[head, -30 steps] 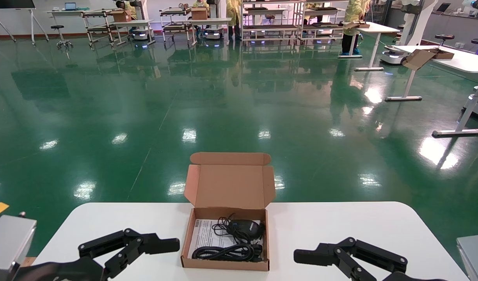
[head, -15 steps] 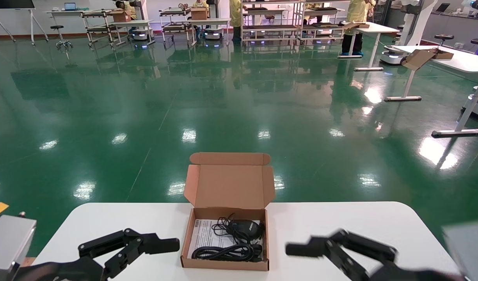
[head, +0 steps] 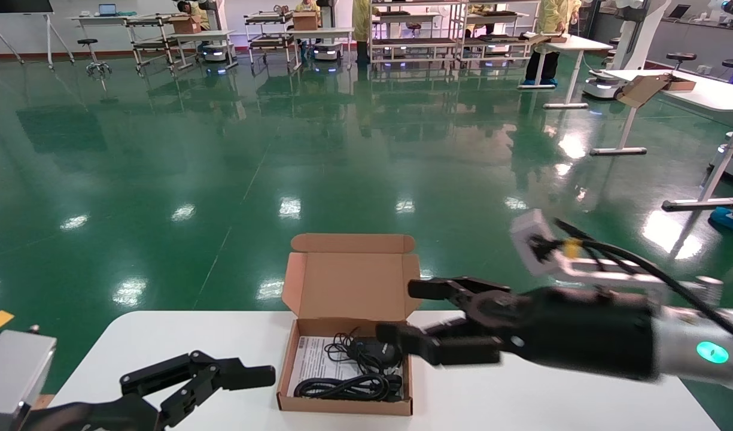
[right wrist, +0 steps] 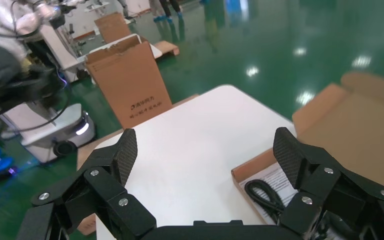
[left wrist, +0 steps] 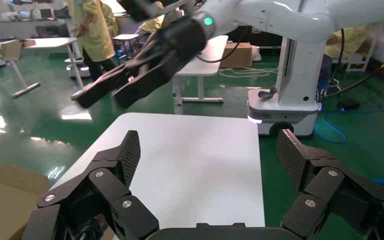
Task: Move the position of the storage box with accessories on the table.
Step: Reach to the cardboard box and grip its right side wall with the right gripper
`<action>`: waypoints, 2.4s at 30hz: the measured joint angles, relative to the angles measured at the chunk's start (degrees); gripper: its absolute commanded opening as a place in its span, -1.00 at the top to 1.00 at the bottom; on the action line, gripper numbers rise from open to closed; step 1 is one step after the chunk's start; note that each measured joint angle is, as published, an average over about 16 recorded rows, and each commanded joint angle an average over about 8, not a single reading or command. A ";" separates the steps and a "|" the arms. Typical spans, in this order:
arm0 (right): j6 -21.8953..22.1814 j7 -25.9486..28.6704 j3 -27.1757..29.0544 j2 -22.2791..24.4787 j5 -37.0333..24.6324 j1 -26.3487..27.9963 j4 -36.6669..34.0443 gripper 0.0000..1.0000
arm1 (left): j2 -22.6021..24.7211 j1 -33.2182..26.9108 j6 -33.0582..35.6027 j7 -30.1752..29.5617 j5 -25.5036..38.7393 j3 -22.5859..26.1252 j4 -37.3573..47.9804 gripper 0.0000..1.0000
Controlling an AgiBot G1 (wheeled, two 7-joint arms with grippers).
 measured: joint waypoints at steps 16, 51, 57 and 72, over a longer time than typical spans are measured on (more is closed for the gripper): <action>4.04 0.43 -5.54 -8.96 -8.51 10.69 -24.97 -1.00 | 0.00 0.01 -0.01 0.00 -0.01 0.00 0.01 -1.00; 19.38 28.43 -18.97 -21.14 -28.70 20.90 -38.15 -1.00 | -0.01 0.01 -0.01 0.00 -0.02 0.00 0.02 -1.00; 22.15 31.33 -20.30 -22.65 -30.28 18.85 -35.10 -1.00 | -0.01 0.01 -0.01 0.00 -0.02 0.00 0.02 -1.00; 31.48 37.84 -23.81 -23.13 -31.57 12.54 -25.80 -1.00 | -0.01 0.01 -0.02 0.01 -0.02 0.00 0.02 -1.00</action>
